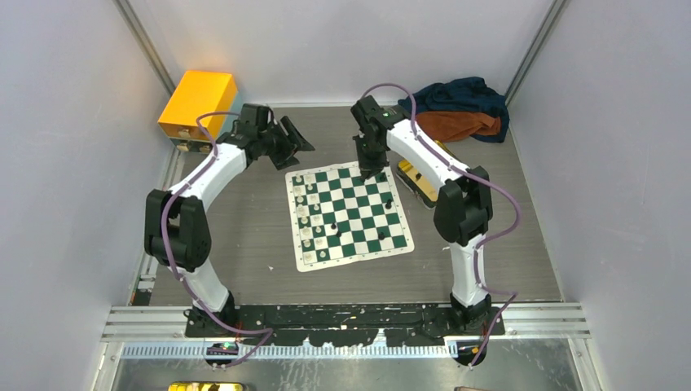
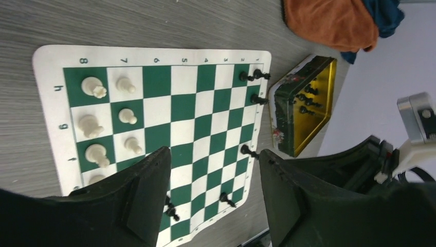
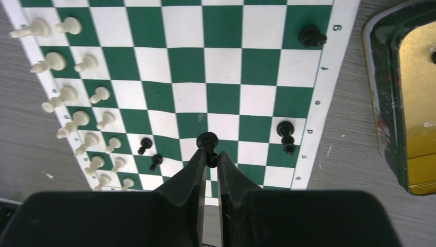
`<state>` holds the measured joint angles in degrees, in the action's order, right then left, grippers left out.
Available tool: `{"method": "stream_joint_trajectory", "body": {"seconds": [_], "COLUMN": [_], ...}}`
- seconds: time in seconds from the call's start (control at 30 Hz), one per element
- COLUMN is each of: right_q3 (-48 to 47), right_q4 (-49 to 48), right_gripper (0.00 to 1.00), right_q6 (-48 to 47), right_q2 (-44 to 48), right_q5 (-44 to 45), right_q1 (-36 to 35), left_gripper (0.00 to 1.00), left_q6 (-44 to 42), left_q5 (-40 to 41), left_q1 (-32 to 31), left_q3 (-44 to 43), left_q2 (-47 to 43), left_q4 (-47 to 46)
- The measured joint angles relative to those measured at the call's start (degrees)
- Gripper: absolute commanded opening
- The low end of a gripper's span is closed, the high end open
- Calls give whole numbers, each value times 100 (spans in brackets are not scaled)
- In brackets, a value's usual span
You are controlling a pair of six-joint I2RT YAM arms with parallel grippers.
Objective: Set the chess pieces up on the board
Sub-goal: Place the chess piece on the chessboard.
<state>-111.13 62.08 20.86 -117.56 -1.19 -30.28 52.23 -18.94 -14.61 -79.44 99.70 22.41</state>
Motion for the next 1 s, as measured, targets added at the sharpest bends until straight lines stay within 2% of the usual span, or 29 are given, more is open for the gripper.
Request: {"method": "stream_joint_trajectory", "body": {"seconds": [0.33,1.0], "right_q3": [-590,-1786], "right_q4": [529,841], "right_gripper": [1,1], "right_q6": [-129,-219], "right_q2": [-743,-2037], "right_q5": [597,975], "right_q1": [2,37], "left_gripper": [70,75], "left_q6": [-619,-957], "left_q5": [234,289], "left_q1": [0,0], "left_q3": [-103,-332], "left_q2": [-149,-256], "left_q4": [525,813]}}
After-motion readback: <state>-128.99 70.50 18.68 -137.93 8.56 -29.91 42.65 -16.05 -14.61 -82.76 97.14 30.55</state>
